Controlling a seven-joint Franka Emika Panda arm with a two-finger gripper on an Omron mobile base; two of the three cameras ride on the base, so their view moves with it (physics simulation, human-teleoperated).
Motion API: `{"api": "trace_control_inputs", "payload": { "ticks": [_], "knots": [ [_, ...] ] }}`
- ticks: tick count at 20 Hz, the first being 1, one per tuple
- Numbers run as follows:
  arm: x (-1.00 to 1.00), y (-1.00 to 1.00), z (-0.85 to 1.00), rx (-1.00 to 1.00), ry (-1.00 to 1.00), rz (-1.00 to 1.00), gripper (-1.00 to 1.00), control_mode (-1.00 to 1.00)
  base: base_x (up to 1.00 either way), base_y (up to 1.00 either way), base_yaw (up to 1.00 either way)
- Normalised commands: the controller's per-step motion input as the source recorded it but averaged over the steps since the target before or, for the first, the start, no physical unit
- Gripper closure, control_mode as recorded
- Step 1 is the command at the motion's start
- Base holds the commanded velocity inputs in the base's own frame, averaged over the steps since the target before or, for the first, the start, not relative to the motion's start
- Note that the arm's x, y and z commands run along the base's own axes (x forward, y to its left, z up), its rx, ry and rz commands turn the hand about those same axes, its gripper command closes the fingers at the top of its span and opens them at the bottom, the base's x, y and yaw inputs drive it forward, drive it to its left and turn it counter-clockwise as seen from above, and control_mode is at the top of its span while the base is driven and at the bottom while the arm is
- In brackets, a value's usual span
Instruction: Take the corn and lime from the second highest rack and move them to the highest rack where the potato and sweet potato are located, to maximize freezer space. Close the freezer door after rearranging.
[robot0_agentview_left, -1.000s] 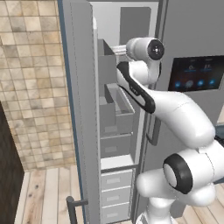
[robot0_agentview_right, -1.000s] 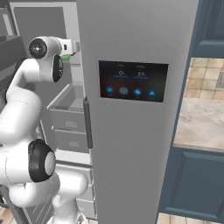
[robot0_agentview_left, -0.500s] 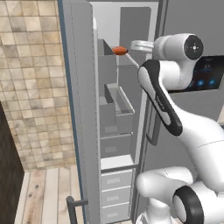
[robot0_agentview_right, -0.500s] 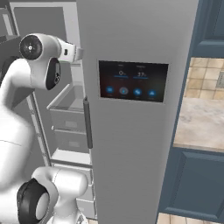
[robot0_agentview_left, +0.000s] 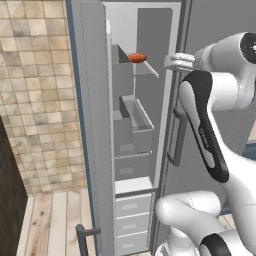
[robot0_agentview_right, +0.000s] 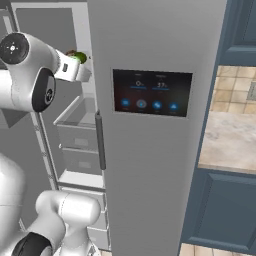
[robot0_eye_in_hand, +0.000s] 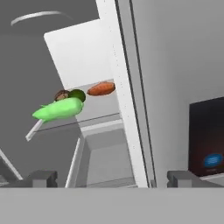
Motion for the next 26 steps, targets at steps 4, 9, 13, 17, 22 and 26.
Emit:
{"api": "trace_control_inputs", "payload": {
  "ticks": [4,9,13,17,22,26],
  "knots": [
    [-0.55,-0.16,-0.45,0.00,0.17,0.00,-1.00,-1.00,0.00,0.00,0.00],
    [-0.06,-0.08,-0.63,0.00,0.18,-0.03,-1.00,-1.00,0.00,0.00,0.00],
    [-0.21,-0.03,-0.19,0.00,0.08,-0.07,-1.00,-1.00,0.00,0.00,0.00],
    [0.00,0.00,0.00,0.00,0.00,0.00,-1.00,1.00,-1.00,-0.01,-0.10],
    [0.00,0.00,0.00,0.00,0.00,0.00,-1.00,1.00,-0.73,0.00,-0.06],
    [0.00,0.00,0.00,0.00,0.00,0.00,-1.00,1.00,-0.37,0.03,0.00]
  ]
}}
